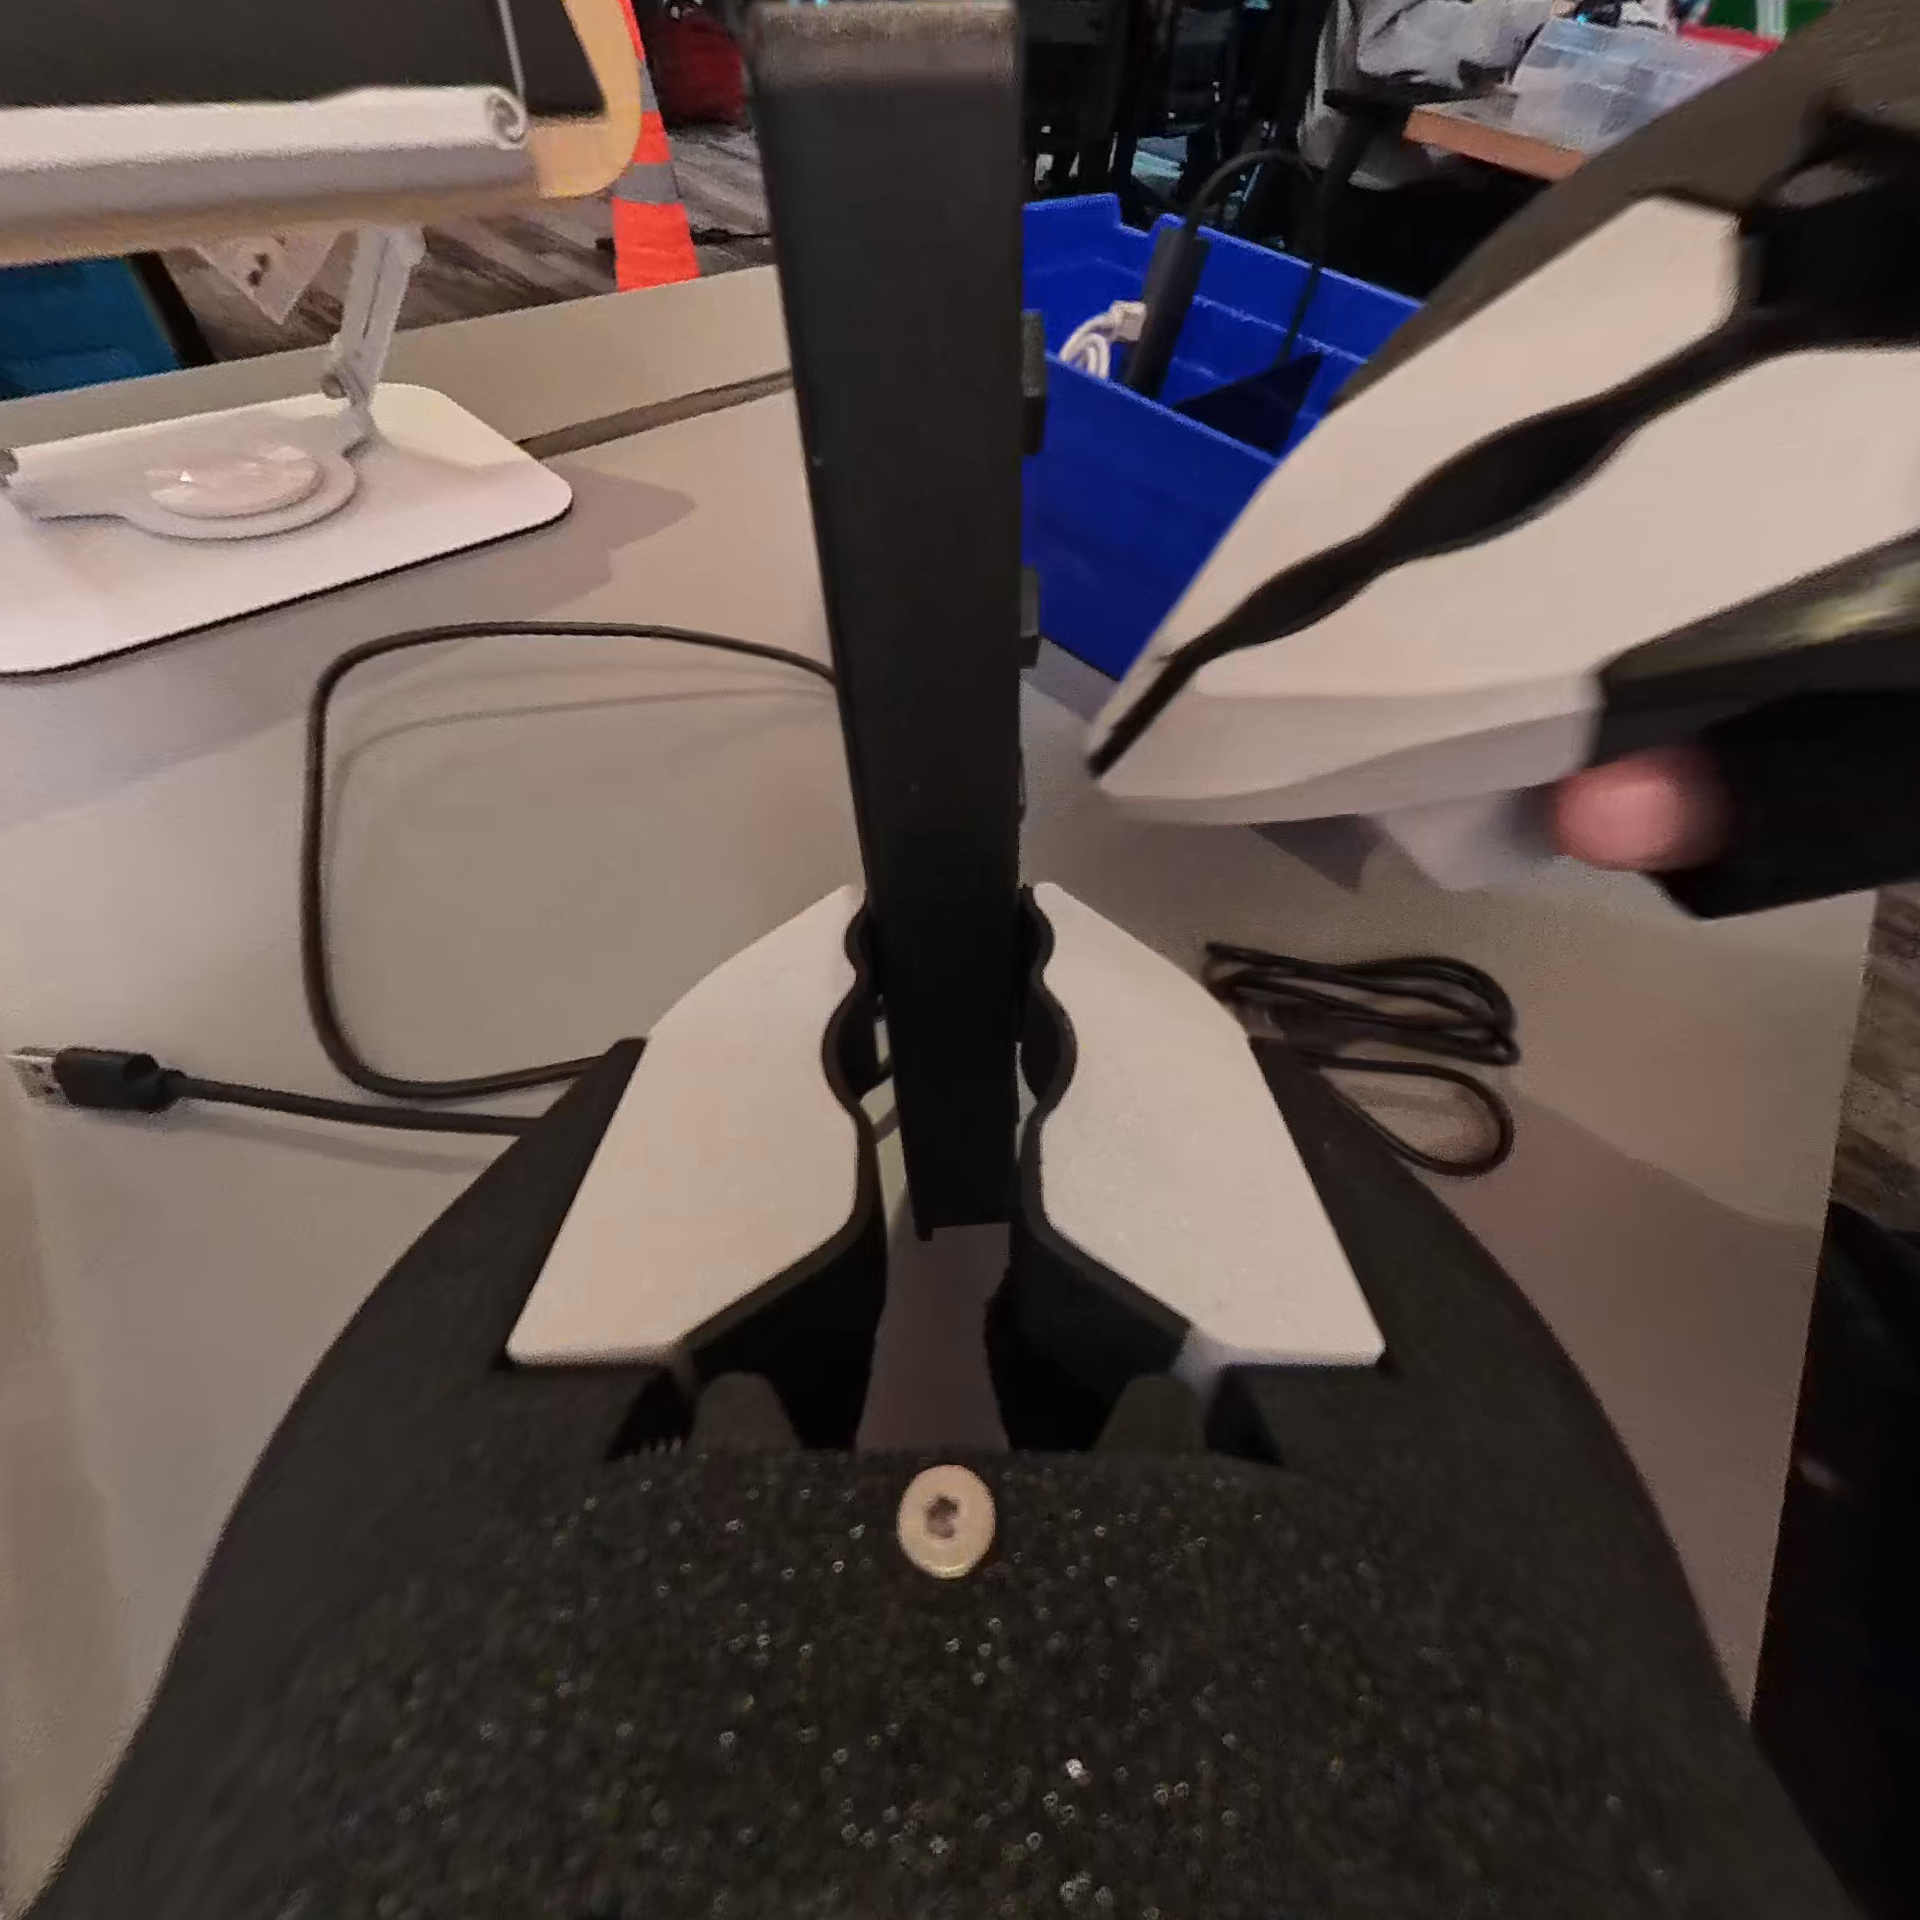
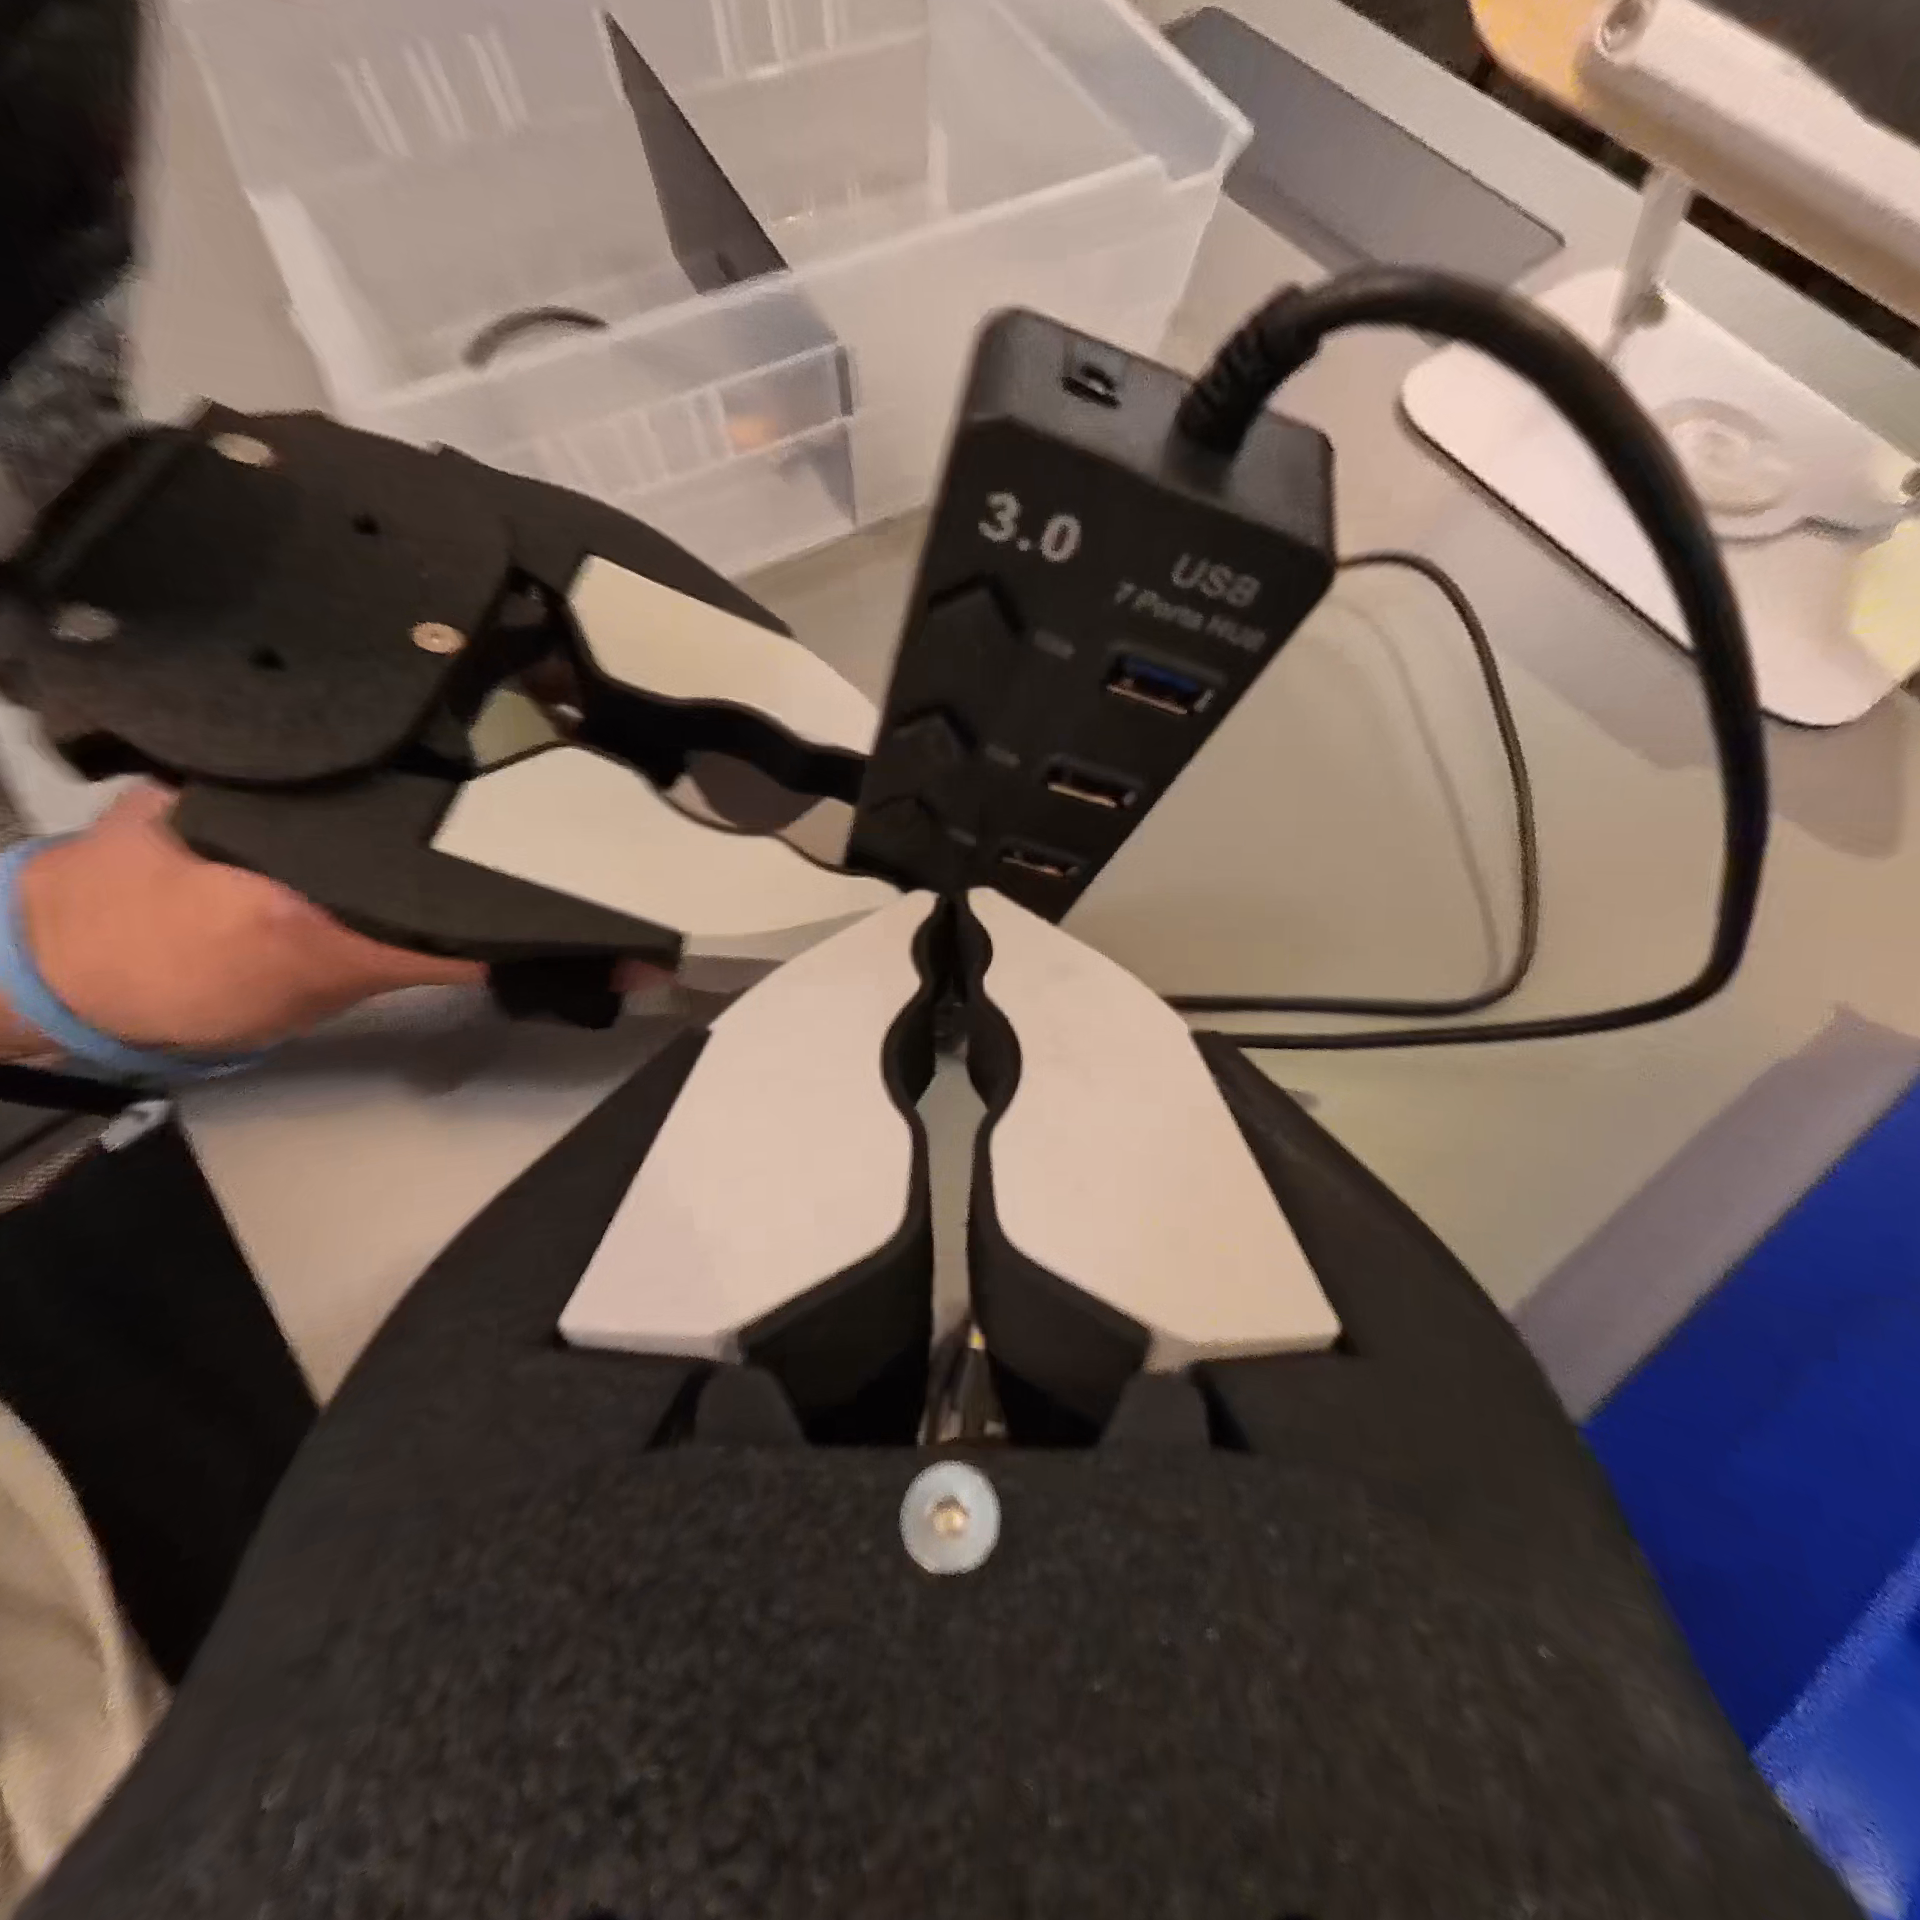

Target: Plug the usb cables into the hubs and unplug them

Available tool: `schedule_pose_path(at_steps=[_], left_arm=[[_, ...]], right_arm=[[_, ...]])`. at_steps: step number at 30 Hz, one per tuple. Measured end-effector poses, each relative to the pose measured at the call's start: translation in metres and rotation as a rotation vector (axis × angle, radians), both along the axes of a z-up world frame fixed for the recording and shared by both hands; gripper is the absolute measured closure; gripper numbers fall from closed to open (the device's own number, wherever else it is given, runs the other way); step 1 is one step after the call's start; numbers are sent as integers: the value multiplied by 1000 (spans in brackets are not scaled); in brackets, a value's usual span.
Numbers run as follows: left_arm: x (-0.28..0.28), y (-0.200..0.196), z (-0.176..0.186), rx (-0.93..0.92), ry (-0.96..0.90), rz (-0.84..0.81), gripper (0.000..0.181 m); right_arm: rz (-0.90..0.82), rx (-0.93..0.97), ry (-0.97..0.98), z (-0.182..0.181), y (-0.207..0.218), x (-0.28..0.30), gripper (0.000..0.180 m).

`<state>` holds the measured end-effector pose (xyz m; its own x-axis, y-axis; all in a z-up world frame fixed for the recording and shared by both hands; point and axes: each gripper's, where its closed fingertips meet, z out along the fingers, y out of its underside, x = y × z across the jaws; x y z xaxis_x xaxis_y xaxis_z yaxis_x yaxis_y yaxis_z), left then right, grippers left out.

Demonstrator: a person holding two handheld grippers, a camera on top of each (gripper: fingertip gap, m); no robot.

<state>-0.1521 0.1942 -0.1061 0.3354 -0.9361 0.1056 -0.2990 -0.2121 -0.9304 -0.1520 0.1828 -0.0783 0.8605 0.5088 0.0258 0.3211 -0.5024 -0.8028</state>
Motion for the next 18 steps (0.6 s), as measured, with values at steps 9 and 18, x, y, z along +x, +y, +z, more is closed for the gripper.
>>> schedule_pose_path(at_steps=[9,18], left_arm=[[-21,22,4,-14,-53,45,157],[-24,23,10,-59,-117,31,157]], right_arm=[[38,-19,-5,-6,-34,26,145],[98,-139,-90,-93,-98,32,159]])
